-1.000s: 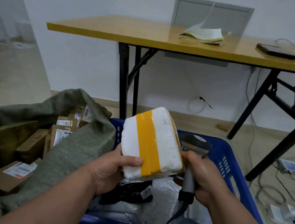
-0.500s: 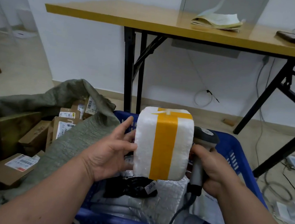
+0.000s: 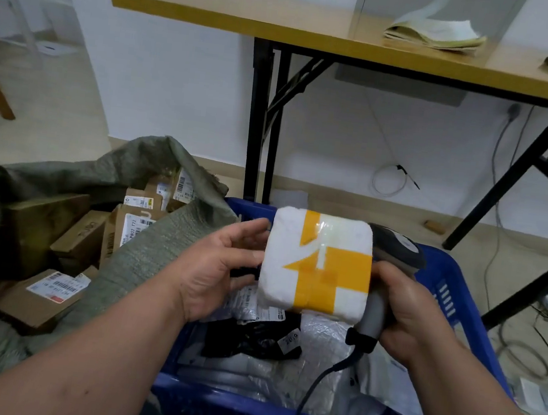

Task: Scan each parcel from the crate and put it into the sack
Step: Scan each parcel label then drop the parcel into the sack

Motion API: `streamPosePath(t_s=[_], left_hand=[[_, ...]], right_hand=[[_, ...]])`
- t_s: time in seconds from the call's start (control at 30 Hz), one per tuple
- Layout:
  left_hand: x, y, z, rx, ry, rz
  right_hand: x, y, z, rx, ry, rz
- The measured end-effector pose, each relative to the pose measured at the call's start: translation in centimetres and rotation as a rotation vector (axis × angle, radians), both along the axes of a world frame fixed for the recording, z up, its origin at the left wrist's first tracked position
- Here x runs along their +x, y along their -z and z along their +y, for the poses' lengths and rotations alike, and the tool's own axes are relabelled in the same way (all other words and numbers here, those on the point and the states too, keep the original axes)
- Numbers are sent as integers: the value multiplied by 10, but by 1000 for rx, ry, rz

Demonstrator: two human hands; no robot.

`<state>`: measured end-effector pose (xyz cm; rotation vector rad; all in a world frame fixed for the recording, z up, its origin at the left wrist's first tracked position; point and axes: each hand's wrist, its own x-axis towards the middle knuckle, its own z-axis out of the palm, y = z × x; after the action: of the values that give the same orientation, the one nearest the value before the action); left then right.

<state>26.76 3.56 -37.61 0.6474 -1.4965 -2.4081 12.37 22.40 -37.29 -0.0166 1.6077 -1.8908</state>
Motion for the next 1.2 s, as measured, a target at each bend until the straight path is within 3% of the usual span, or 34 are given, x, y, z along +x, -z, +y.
streamPosePath(t_s=[0.23, 0.43, 0.53, 0.67, 0.8, 0.87, 0.97, 1.1, 1.2], left_hand=[[2, 0, 2, -30, -71, -22], [-2, 2, 9, -2, -141, 7], [-3, 4, 13, -28, -60, -141], [-1, 5, 11, 103, 111, -287], [-5, 1, 15, 92, -42, -257], [-6, 1, 18, -10, -119, -286], [-5, 2, 20, -113, -16, -361], [1, 4, 18, -56, 225, -356], [0, 7, 16, -76, 226, -313]], right_hand=[[0, -6, 3, -30, 11, -178], [4, -4, 1, -107, 25, -91], [5, 0, 1, -117, 47, -51], [6, 3, 0, -96, 79, -27], [5, 5, 0, -64, 124, 12], [6, 6, -1, -37, 140, 28], [7, 9, -3, -4, 159, 44], [6, 10, -2, 2, 188, 77], [8, 11, -2, 50, 131, 138]])
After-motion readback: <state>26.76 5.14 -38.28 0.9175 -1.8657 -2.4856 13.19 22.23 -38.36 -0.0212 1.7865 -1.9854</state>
